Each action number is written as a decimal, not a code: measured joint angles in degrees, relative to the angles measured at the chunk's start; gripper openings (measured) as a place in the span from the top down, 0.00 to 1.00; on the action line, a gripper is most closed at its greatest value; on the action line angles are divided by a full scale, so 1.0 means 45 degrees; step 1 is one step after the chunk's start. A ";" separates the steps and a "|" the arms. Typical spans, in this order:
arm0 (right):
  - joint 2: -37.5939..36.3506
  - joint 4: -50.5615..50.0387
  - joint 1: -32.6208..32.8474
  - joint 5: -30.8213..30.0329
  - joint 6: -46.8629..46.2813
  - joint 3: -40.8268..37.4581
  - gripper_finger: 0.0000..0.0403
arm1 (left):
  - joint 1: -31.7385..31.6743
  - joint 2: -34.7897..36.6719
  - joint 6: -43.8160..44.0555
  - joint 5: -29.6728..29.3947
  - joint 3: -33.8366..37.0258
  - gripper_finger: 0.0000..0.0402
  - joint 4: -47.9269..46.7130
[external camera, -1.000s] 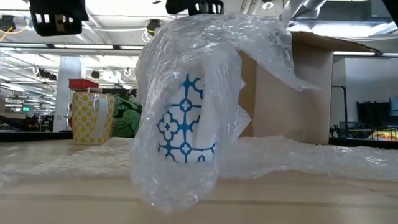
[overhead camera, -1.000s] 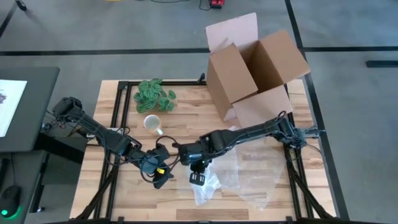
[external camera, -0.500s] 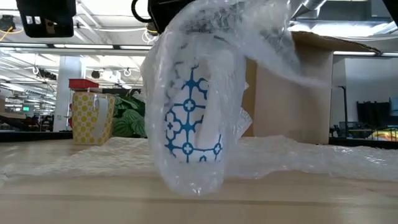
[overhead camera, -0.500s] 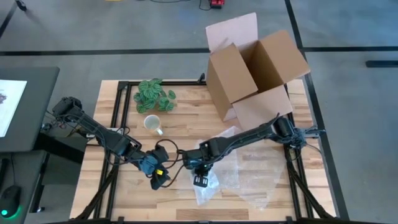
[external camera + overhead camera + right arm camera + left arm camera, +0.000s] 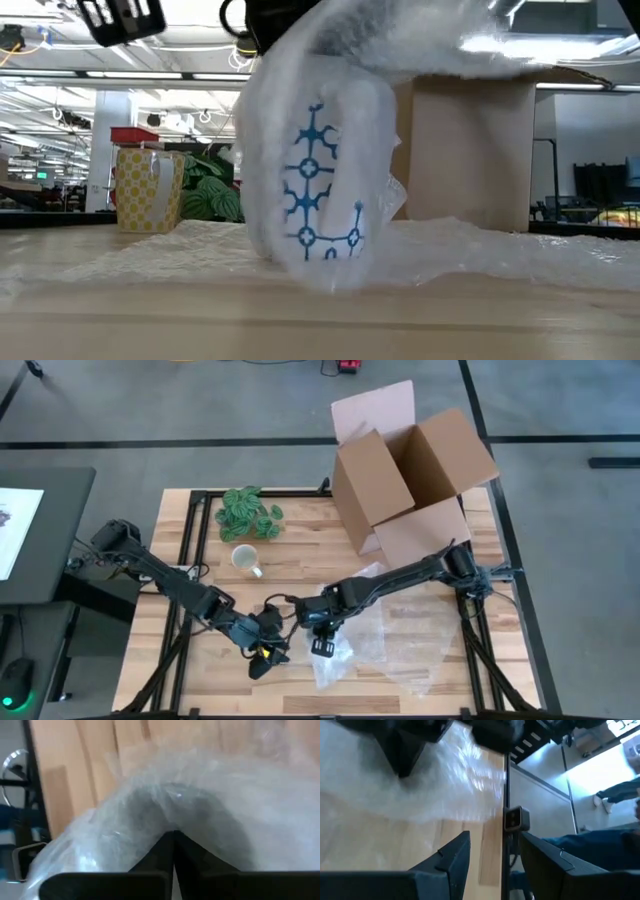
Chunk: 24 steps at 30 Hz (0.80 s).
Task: Wrap mug
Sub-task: Wrap the blue mug with bubble wrap
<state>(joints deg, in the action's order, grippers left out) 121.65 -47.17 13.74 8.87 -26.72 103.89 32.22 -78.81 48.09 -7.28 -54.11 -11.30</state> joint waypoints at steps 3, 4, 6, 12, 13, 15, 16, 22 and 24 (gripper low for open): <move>-0.0462 0.0060 -0.0006 -0.0028 -0.0127 0.0094 1.00 | -0.0076 -0.0563 -0.0184 -0.0006 -0.0005 0.63 0.0883; -0.0590 0.0011 -0.0006 -0.0036 -0.0176 0.0094 1.00 | -0.0094 -0.0752 -0.0208 -0.0006 -0.0005 0.63 0.1088; -0.0850 -0.0155 -0.0006 -0.0075 -0.0321 0.0094 1.00 | -0.0133 -0.1087 -0.0220 0.0005 -0.0005 0.63 0.1406; -0.1853 -0.1625 0.0075 -0.0479 -0.0558 0.0094 1.00 | -0.0608 -0.1765 -0.0551 -0.0215 -0.0005 0.63 0.2350; -0.2020 -0.1845 0.0124 -0.0628 -0.0638 0.0094 1.00 | -0.0717 -0.1894 -0.0665 -0.0209 -0.0010 0.63 0.2589; -0.2337 -0.2233 0.0263 -0.0891 -0.0815 0.0094 1.00 | -0.0971 -0.2172 -0.0792 -0.0050 -0.0010 0.63 0.3080; -0.2529 -0.2328 0.0359 -0.1033 -0.0973 0.0094 1.00 | -0.1114 -0.2323 -0.0831 0.0142 -0.0010 0.63 0.3386; -0.3503 -0.2992 0.1022 -0.1822 -0.1956 0.0104 1.00 | -0.1853 -0.3185 -0.0386 0.1222 -0.0010 0.69 0.4278; -0.3669 -0.3284 0.1301 -0.2013 -0.2337 0.0104 1.00 | -0.2040 -0.3318 -0.0225 0.1232 -0.0010 0.73 0.4291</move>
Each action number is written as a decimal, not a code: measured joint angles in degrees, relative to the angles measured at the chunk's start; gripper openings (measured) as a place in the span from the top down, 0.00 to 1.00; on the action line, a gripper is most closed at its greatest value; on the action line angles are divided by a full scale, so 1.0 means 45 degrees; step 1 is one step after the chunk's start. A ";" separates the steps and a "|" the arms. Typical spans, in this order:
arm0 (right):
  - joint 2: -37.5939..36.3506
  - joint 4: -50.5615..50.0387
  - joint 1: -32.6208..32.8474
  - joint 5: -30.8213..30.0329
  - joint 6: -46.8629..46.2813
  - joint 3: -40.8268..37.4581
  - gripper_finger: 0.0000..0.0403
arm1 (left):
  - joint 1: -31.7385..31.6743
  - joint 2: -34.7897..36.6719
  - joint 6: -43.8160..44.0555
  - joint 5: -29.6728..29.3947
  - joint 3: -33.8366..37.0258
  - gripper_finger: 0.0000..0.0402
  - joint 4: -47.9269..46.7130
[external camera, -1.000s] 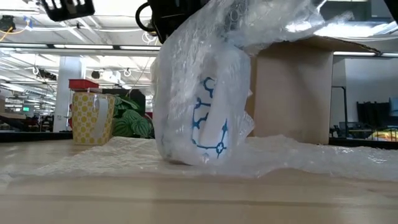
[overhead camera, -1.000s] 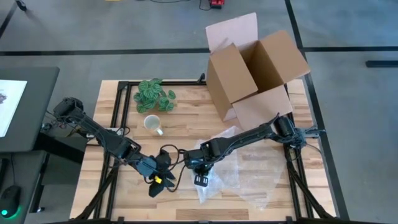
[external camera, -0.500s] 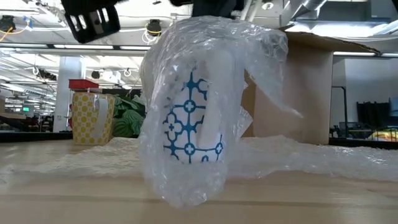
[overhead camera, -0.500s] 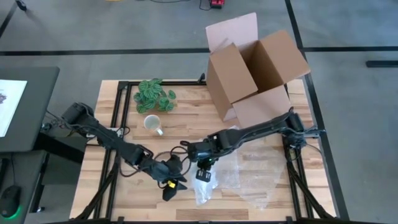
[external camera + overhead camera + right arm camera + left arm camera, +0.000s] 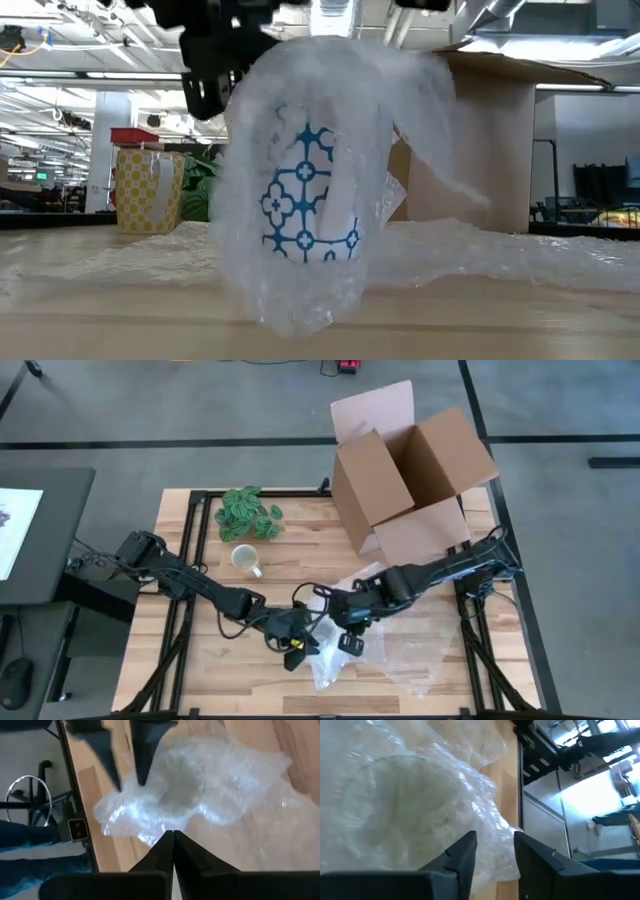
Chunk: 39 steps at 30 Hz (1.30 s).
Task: Wrap mug
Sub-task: Wrap the blue mug with bubble wrap
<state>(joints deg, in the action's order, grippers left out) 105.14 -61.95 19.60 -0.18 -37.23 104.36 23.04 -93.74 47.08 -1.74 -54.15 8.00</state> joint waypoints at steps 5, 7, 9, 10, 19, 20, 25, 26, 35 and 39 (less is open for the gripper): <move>-0.0121 -0.0214 0.0853 -0.0034 -0.0406 0.0000 1.00 | -0.0449 -0.0003 0.0327 -0.0358 -0.0005 0.83 -0.0333; -0.0125 -0.0064 0.1201 -0.0026 -0.0557 -0.0158 1.00 | -0.0670 -0.0003 0.0485 -0.0497 -0.0005 0.88 -0.0559; -0.0131 0.0158 0.1443 -0.0016 -0.0859 -0.0534 1.00 | -0.0892 0.0007 0.0637 -0.0573 -0.0015 0.93 -0.0697; -0.0131 0.0407 0.1552 -0.0017 -0.1010 -0.0796 1.00 | -0.0999 0.0007 0.0697 -0.0578 -0.0015 0.95 -0.0742; -0.0121 0.3586 0.1816 -0.0031 -0.1891 -0.2830 1.00 | -0.1441 -0.0199 0.1602 -0.0775 -0.0044 1.00 -0.1113; -0.0121 0.3768 0.1816 -0.0041 -0.1950 -0.2918 1.00 | -0.1441 -0.0212 0.1717 -0.0763 -0.0044 1.00 -0.1178; -0.0121 0.3742 0.1899 -0.0729 -0.2250 -0.3031 1.00 | -0.1443 -0.0450 0.2180 -0.0714 -0.0044 1.00 -0.1199; -0.0121 0.3722 0.1885 -0.1151 -0.2432 -0.3031 1.00 | -0.1446 -0.0505 0.2206 -0.0714 -0.0039 1.00 -0.1176; -0.0179 0.3119 0.1508 -0.3839 -0.3130 -0.3031 1.00 | -0.1451 -0.0566 0.2402 -0.0714 -0.0024 1.00 -0.1097; -0.0179 0.3427 0.1117 -0.4237 -0.2579 -0.3031 1.00 | -0.1451 -0.0578 0.2402 -0.0716 -0.0015 1.00 -0.1054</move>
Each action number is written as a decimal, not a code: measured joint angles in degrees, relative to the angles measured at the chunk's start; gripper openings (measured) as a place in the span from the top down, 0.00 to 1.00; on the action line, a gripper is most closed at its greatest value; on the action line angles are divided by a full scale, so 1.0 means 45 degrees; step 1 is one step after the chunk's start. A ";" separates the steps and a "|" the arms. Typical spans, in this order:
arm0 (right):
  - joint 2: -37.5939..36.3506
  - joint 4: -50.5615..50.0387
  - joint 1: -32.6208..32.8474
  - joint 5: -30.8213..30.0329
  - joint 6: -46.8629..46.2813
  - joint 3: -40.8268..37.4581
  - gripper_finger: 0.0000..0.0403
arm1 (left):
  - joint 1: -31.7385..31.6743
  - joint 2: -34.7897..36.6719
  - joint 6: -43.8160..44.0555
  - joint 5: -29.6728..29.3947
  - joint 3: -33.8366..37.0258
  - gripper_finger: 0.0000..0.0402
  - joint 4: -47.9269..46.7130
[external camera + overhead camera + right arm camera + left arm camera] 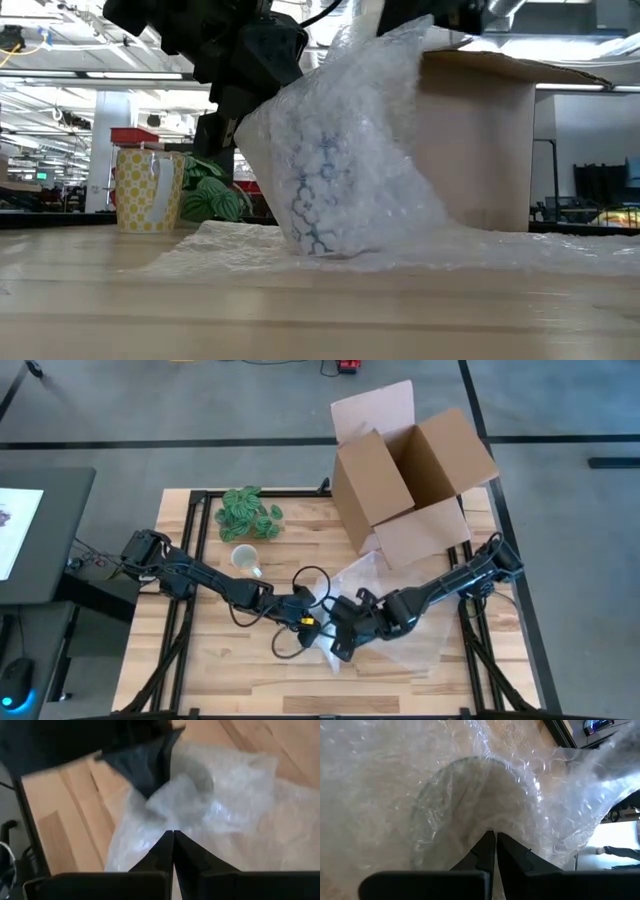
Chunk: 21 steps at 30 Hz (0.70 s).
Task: Wrap mug
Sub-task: Wrap the blue mug with bubble wrap
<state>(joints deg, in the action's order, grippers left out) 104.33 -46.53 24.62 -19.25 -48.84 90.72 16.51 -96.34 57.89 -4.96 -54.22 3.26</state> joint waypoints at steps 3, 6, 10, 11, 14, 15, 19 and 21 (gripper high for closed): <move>-0.0007 0.0921 -0.0305 0.0028 0.0667 -0.0242 1.00 | -0.0005 -0.0003 -0.0086 -0.0003 0.0005 1.00 0.0045; -0.0009 0.1842 -0.0656 0.0482 0.0878 -0.0912 1.00 | -0.0010 -0.0003 -0.0131 0.0091 0.0015 1.00 0.0081; -0.0006 0.2657 -0.0927 0.1328 0.1265 -0.1620 1.00 | -0.0010 0.0136 -0.0174 0.0234 0.0033 1.00 -0.0026; -0.0013 0.2908 -0.0986 0.1475 0.1263 -0.1836 1.00 | -0.0010 0.0200 -0.0227 0.0257 0.0043 1.00 -0.0069; 0.0000 0.2927 -0.1103 0.1659 0.1289 -0.2146 1.00 | -0.0036 0.0719 -0.0283 0.0274 0.0063 1.00 -0.0354; -0.0005 0.2898 -0.1120 0.1697 0.1303 -0.2192 1.00 | -0.0075 0.0960 -0.0226 0.0283 0.0063 1.00 -0.0445; -0.0005 0.2795 -0.1249 0.2127 0.1346 -0.2417 1.00 | -0.0229 0.2090 0.0365 0.0424 0.0063 1.00 -0.0828; -0.0005 0.2823 -0.1326 0.2409 0.1489 -0.2511 1.00 | -0.0233 0.2685 0.0545 0.0434 0.0058 1.00 -0.1109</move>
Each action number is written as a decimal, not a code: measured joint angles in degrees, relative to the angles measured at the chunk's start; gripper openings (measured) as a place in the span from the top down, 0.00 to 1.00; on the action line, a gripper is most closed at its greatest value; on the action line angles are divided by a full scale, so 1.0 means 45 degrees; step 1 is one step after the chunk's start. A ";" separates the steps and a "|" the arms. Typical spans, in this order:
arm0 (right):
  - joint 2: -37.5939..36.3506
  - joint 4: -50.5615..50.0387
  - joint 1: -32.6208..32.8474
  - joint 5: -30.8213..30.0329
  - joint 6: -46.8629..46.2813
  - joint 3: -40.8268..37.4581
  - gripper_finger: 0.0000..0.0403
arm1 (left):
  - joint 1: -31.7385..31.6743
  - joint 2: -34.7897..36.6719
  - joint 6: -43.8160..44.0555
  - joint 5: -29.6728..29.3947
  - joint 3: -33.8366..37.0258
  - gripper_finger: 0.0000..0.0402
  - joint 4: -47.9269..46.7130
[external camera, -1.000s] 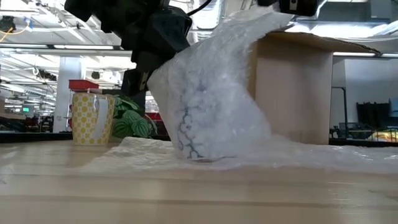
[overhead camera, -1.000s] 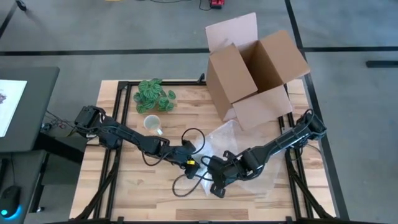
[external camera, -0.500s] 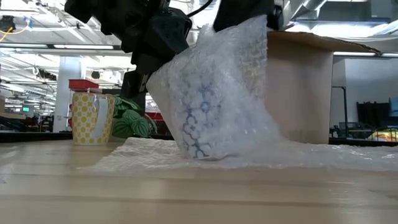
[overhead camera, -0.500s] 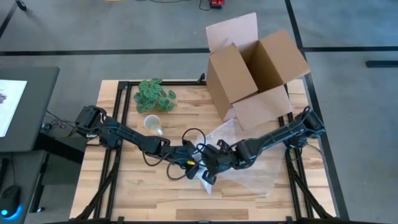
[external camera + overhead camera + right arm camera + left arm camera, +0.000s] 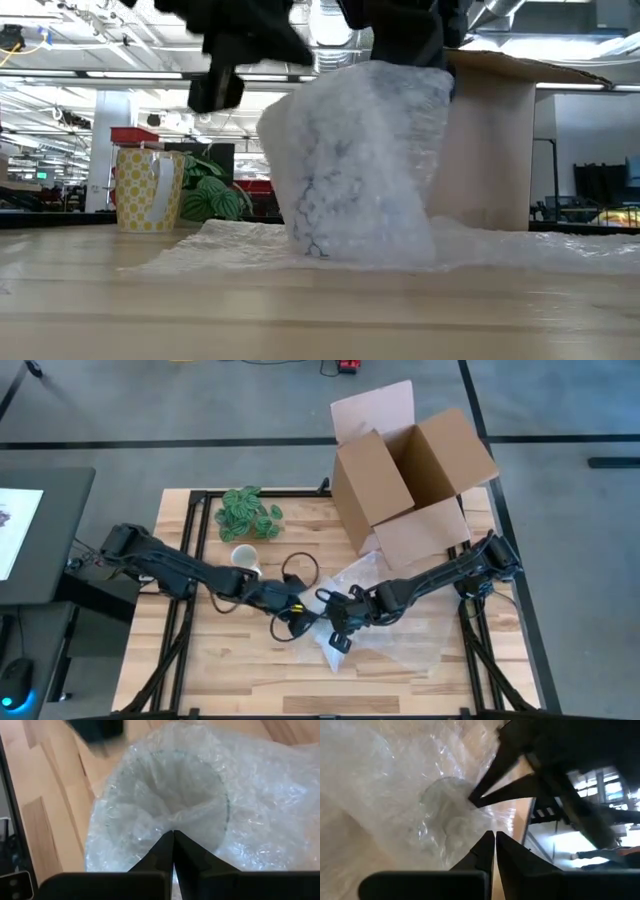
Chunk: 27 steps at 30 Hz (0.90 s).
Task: Wrap mug
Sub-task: Wrap the blue mug with bubble wrap
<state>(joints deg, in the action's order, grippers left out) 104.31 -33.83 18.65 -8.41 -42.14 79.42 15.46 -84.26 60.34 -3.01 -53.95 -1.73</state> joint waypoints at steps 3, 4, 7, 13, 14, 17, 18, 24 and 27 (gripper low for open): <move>0.0000 0.0051 -0.0055 0.0433 0.0148 -0.0005 1.00 | 0.0161 0.0706 0.0252 0.0002 -0.0029 1.00 -0.0946; 0.0000 0.0093 -0.0104 0.0526 0.0148 -0.0005 1.00 | 0.0246 0.0849 0.0363 -0.0001 -0.0029 1.00 -0.1493; 0.0000 0.0354 -0.0131 0.0876 0.0143 -0.0005 1.00 | 0.0568 0.0955 0.0808 -0.0089 -0.0025 1.00 -0.2950; 0.0005 0.0623 -0.0279 0.1043 0.0152 -0.0005 1.00 | 0.1160 0.0194 0.1453 -0.0204 -0.0019 1.00 -0.3908; 0.0005 0.0629 -0.0330 0.1046 0.0183 -0.0005 1.00 | 0.1213 -0.0036 0.1414 -0.0232 -0.0019 1.00 -0.3669; 0.0005 0.0633 -0.0520 0.1140 0.0448 -0.0005 1.00 | 0.1192 -0.0848 0.1039 -0.0405 -0.0019 1.00 -0.2299; 0.0010 0.0623 -0.0576 0.1242 0.0515 -0.0005 1.00 | 0.1142 -0.1133 0.0844 -0.0474 -0.0019 1.00 -0.1757; 0.0868 0.0784 -0.0907 0.2070 0.1105 0.0000 1.00 | 0.0792 -0.2134 -0.0115 -0.0665 -0.0019 1.00 0.1225; 0.1103 0.0811 -0.0966 0.2248 0.1133 0.0000 1.00 | 0.0747 -0.2143 -0.0431 -0.0923 -0.0019 1.00 0.1213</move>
<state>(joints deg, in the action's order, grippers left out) 109.28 -30.18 14.31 1.70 -37.04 79.42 18.83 -93.90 58.40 -7.16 -54.04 3.73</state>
